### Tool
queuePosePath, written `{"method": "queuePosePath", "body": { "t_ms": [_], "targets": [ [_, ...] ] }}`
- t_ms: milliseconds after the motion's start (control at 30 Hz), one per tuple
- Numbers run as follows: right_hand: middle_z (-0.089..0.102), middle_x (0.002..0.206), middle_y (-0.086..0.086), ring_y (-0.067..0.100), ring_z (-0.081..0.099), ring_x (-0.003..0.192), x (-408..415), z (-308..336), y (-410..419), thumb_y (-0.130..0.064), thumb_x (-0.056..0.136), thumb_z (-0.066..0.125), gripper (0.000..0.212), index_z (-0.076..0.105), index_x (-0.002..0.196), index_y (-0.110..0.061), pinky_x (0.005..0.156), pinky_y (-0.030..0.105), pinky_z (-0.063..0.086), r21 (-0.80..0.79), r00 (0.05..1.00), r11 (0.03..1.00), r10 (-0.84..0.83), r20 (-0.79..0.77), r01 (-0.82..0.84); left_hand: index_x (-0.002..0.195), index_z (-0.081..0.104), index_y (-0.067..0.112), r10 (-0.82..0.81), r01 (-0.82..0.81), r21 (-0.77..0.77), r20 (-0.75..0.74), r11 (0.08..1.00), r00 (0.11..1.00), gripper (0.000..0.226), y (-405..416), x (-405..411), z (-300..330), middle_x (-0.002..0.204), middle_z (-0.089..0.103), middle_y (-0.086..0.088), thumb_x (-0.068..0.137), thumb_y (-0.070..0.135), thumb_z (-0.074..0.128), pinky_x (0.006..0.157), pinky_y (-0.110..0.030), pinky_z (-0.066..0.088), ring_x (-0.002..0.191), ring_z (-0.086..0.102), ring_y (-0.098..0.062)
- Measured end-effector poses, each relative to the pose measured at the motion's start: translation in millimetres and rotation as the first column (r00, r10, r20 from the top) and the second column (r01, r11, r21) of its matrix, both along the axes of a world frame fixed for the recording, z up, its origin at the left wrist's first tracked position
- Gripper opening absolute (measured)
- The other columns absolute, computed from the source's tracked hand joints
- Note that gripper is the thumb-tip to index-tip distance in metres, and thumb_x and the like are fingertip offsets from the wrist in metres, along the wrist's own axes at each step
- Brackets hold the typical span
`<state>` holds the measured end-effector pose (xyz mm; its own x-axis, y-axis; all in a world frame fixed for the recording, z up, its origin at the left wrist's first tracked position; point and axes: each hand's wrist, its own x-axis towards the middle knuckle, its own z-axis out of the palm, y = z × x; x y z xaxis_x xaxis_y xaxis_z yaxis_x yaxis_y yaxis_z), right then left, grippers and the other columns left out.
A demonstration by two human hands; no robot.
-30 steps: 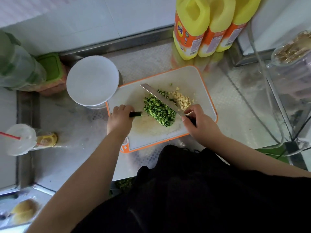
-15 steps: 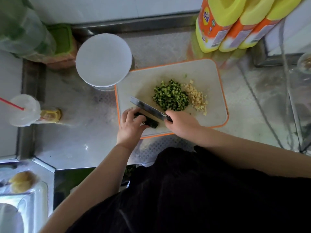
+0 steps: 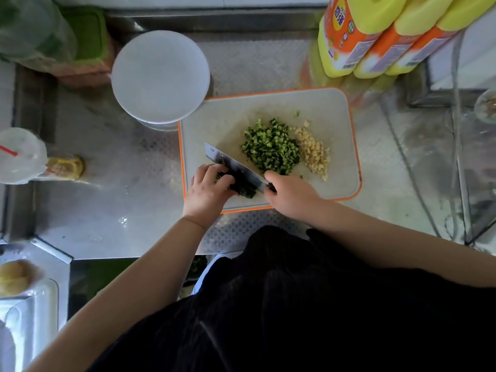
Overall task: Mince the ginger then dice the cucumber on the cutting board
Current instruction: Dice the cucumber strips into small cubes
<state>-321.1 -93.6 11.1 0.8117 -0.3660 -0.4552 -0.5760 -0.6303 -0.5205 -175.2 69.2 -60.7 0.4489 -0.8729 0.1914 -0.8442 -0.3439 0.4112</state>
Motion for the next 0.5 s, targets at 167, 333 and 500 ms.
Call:
{"method": "queuePosePath", "body": {
  "t_ms": [167,333,500],
  "targets": [
    [0.04,0.059,0.008,0.02,0.035,0.047,1,-3,1,-0.022,0.096,0.046,0.023,0.04,0.079,-0.007,0.047,0.033,0.022,-0.001,1.0,1.0,-0.011,0.013,0.011,0.094,0.064,0.013,0.033,-0.033,0.001,-0.038,0.999,0.999,0.026,0,3,0,0.11,0.06,-0.013,0.081,0.035,0.059,0.08,-0.051,0.053,0.112,0.042,-0.032],
    [0.038,0.06,0.008,0.019,0.032,0.05,2,-6,1,-0.022,0.094,0.046,0.027,0.031,0.072,-0.013,0.05,0.034,0.02,0.038,0.998,0.997,-0.067,-0.012,0.068,0.107,0.056,0.014,0.052,-0.037,0.215,-0.064,0.976,0.997,0.072,-4,-19,6,0.126,0.047,-0.012,0.065,0.071,0.066,0.105,-0.052,0.034,0.123,0.037,-0.034],
    [0.039,0.059,0.006,0.019,0.035,0.051,4,-6,0,-0.024,0.092,0.047,0.029,0.029,0.07,-0.017,0.049,0.033,0.022,0.034,0.996,0.996,-0.082,-0.043,0.083,0.093,0.056,0.013,0.173,-0.164,0.217,-0.024,0.962,0.985,0.052,-20,-30,7,0.119,0.047,-0.013,0.068,0.056,0.073,0.1,-0.058,0.036,0.113,0.033,-0.03]
  ]
}}
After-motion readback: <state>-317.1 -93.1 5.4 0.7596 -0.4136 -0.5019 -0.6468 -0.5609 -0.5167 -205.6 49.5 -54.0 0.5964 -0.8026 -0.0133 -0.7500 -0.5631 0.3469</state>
